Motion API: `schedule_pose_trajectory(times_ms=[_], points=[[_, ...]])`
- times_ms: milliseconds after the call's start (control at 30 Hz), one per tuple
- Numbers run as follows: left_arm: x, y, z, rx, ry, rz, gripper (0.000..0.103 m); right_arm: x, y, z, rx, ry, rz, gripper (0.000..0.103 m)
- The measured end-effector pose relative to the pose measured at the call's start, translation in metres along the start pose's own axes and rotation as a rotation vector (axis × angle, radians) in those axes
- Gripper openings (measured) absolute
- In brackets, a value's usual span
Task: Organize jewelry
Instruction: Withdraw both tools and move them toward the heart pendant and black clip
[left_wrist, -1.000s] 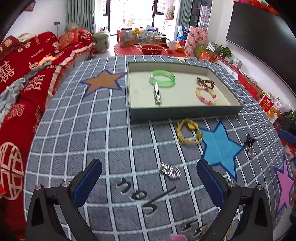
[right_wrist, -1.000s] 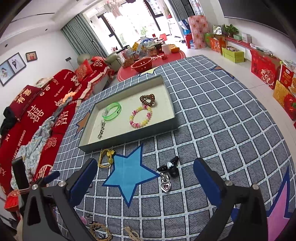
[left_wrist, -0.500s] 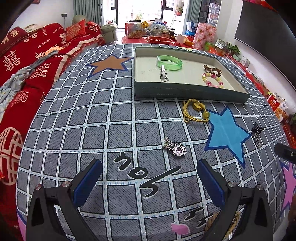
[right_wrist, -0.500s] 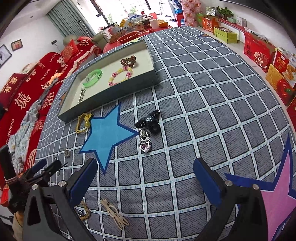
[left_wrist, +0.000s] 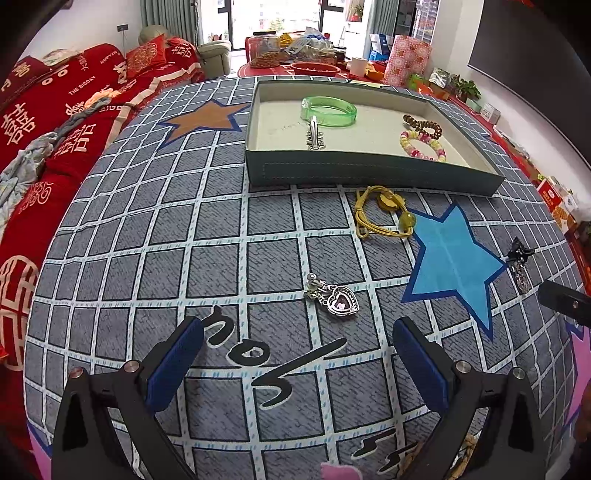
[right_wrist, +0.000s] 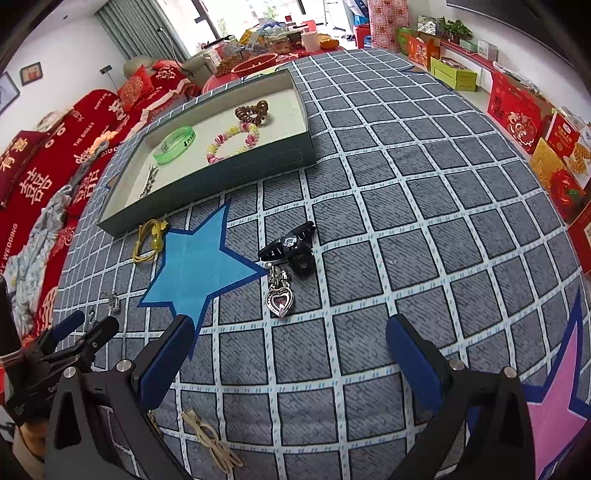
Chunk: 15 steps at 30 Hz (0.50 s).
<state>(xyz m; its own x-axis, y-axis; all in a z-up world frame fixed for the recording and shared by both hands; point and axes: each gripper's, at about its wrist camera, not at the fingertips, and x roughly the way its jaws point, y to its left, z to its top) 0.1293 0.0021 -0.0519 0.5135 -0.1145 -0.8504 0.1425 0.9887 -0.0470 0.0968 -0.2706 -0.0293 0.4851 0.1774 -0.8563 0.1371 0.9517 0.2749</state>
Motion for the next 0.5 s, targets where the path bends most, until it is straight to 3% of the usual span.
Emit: schedule_pose_trajectory(times_ms=[500], points=[[0.012,-0.004,0.006,0.015,0.006,0.022,0.103,0.028,0.016,0.029,-0.09,0.038,-0.079,0.102]])
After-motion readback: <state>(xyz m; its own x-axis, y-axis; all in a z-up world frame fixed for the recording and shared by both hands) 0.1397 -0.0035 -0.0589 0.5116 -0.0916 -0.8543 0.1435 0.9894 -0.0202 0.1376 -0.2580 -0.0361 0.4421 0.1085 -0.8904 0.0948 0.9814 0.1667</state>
